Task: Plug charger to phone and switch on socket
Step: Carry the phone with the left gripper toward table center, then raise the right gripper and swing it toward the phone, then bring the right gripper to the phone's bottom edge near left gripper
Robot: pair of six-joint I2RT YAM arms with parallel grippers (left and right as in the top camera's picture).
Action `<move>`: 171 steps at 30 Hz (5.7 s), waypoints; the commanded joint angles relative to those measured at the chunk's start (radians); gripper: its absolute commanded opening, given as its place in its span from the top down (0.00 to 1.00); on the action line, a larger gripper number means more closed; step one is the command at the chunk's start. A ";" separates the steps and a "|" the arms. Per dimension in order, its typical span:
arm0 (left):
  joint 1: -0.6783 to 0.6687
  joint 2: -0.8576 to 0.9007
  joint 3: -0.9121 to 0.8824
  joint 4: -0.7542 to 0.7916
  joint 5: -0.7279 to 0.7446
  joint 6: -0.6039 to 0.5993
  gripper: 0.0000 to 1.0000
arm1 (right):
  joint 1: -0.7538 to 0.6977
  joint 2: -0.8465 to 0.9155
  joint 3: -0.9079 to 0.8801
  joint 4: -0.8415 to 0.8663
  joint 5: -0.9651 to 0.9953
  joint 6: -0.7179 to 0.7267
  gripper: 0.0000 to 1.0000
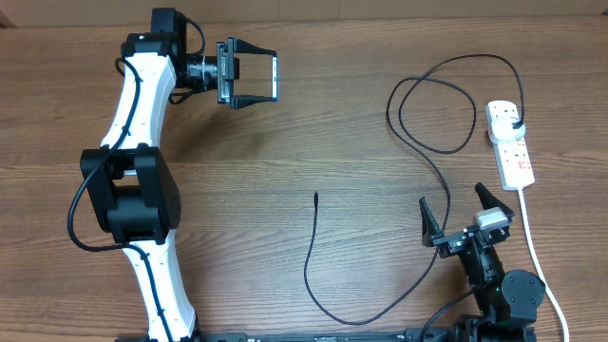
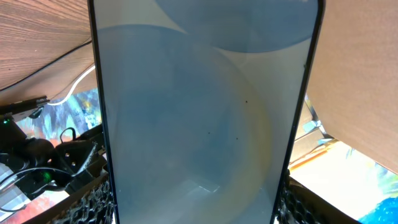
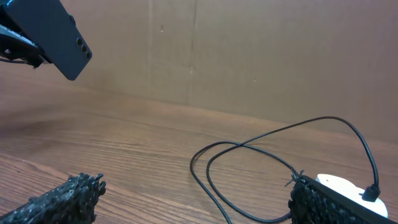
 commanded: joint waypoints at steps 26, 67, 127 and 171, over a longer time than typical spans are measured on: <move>-0.019 -0.005 0.032 -0.106 -0.554 0.156 0.96 | 0.004 -0.010 -0.011 0.005 -0.005 -0.004 0.00; -0.279 -0.005 0.031 -0.294 -1.253 0.305 0.96 | 0.004 -0.010 -0.011 0.012 -0.011 -0.004 0.00; -0.326 -0.005 0.030 -0.222 -1.109 -0.199 0.96 | 0.194 1.617 0.953 -0.257 -0.608 0.801 0.00; -0.528 -0.005 0.030 -0.082 -0.856 -0.484 0.96 | 0.347 1.617 0.952 -0.252 -0.206 1.025 0.54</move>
